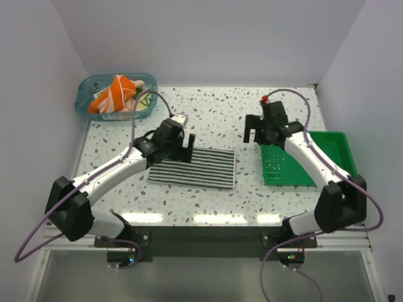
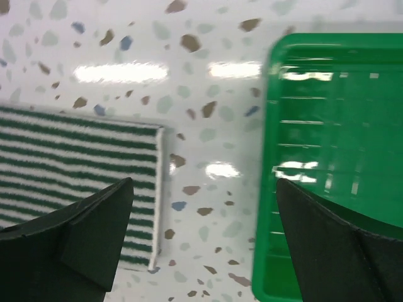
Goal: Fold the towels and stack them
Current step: Fold the towel, then neatly place the folded towel into the bin
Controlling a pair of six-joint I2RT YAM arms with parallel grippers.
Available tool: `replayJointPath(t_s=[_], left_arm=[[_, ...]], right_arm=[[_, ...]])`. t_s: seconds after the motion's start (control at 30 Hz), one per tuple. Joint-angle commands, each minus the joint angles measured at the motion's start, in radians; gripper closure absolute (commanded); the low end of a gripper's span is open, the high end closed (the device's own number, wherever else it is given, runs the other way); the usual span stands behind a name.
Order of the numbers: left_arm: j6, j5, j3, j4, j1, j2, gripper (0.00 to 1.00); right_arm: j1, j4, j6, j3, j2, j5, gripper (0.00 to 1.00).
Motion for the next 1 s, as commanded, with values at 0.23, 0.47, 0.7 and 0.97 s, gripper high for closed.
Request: replayJointPath(t_s=[0.23, 0.47, 0.7, 0.97], left_arm=[[-0.043, -0.224, 0.354, -0.126, -0.48, 0.331, 0.02], [-0.024, -0.218, 0.515, -0.125, -0.593, 0.551, 0.28], [0.016, -0.224, 0.574, -0.105, -0.632, 0.658, 0.36], [0.044, -0.272, 0.574, -0.087, -0.632, 0.739, 0.37]], right_arm=[[-0.146, -0.229, 0.054, -0.136, -0.275, 0.218, 0.01], [-0.169, -0.22, 0.084, -0.213, -0.335, 0.178, 0.01], [-0.174, -0.204, 0.101, -0.253, -0.349, 0.159, 0.01], [-0.175, -0.186, 0.108, -0.262, -0.338, 0.135, 0.01]])
